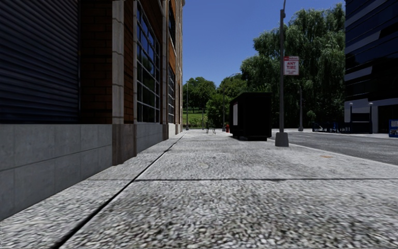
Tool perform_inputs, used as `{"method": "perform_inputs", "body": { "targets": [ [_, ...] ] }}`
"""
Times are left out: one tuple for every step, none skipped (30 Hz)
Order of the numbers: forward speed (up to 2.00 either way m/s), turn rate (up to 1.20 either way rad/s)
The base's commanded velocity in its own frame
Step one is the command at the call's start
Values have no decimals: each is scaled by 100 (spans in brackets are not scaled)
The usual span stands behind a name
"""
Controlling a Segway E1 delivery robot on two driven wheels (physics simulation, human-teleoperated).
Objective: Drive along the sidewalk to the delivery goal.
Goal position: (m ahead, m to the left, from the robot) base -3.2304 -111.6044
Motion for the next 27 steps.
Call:
{"method": "perform_inputs", "body": {
  "targets": [
    [200,0],
    [200,0],
    [200,0],
    [200,0],
    [200,0],
    [200,0],
    [200,0],
    [200,0],
    [200,0],
    [200,0],
    [200,0],
    [200,0],
    [200,0],
    [200,0],
    [200,0],
    [200,0],
    [200,0],
    [200,0],
    [200,0],
    [200,0],
    [200,0],
    [200,0],
    [200,0],
    [200,0],
    [200,0],
    [200,0],
    [200,0]
  ]
}}
